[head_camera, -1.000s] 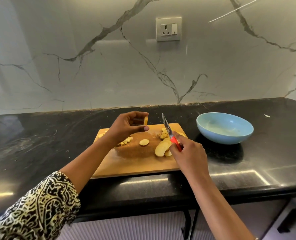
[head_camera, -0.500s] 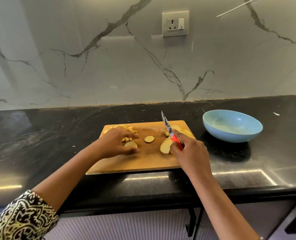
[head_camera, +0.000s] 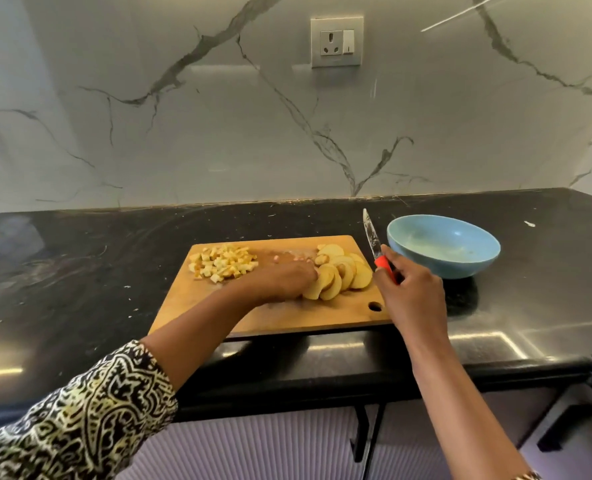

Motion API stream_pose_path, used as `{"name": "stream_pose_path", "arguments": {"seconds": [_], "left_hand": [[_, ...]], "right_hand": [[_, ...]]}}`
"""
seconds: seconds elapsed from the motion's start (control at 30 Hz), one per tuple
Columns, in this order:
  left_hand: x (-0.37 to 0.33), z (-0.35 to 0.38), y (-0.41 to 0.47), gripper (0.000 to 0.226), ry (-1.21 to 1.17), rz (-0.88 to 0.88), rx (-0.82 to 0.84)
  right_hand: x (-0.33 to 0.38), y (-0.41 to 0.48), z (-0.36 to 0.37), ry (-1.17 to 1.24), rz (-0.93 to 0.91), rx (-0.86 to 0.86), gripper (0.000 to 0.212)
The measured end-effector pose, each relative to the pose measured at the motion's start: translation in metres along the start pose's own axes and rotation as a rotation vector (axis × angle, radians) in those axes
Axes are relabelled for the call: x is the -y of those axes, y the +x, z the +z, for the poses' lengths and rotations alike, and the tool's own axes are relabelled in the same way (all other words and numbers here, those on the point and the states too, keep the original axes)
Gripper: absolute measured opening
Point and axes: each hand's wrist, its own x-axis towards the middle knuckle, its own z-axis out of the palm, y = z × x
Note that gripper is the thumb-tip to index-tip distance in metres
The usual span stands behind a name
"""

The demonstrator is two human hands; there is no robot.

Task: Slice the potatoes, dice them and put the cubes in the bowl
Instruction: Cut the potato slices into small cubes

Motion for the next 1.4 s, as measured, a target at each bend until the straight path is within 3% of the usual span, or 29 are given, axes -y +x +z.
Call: {"name": "stream_pose_path", "arguments": {"seconds": [0.17,0.3,0.53,0.63,0.77,0.87,0.93,1.07,1.13,1.2,1.4], "left_hand": [[0.003,0.002,-0.011,0.065,-0.244,0.089,-0.070],[0.006,0.024,-0.015,0.075,-0.090,0.139,-0.022],[0.006,0.017,-0.001,0.070,-0.019,0.090,-0.081],[0.008,0.018,-0.006,0.076,0.003,0.119,-0.097],[0.007,0.017,-0.009,0.077,-0.002,0.130,-0.175],[0.007,0.014,-0.009,0.075,-0.035,0.127,-0.199],[0.008,0.014,-0.007,0.074,-0.059,0.126,-0.210],[-0.014,0.007,0.005,0.064,-0.039,0.200,-0.331],[-0.042,0.003,0.017,0.054,0.004,0.302,-0.362],[-0.067,0.005,0.030,0.048,0.080,0.391,-0.336],[-0.096,0.018,0.056,0.037,0.128,0.448,-0.233]], "right_hand": [[-0.002,0.000,-0.002,0.039,0.010,0.023,0.041],[-0.005,0.001,0.001,0.115,0.064,0.084,0.038],[-0.002,0.006,-0.008,0.603,0.327,0.205,0.027],[-0.011,0.013,-0.024,0.957,0.465,0.309,0.024],[-0.032,0.022,-0.041,1.236,0.621,0.532,0.048],[-0.041,0.025,-0.048,1.364,0.618,0.699,0.079],[-0.047,0.025,-0.054,1.405,0.607,0.741,0.082],[-0.060,0.027,-0.067,1.446,0.573,0.620,0.080],[-0.066,0.028,-0.074,1.419,0.573,0.524,0.063],[-0.070,0.028,-0.079,1.384,0.585,0.461,0.045],[-0.078,0.032,-0.087,1.351,0.601,0.448,0.041]]}}
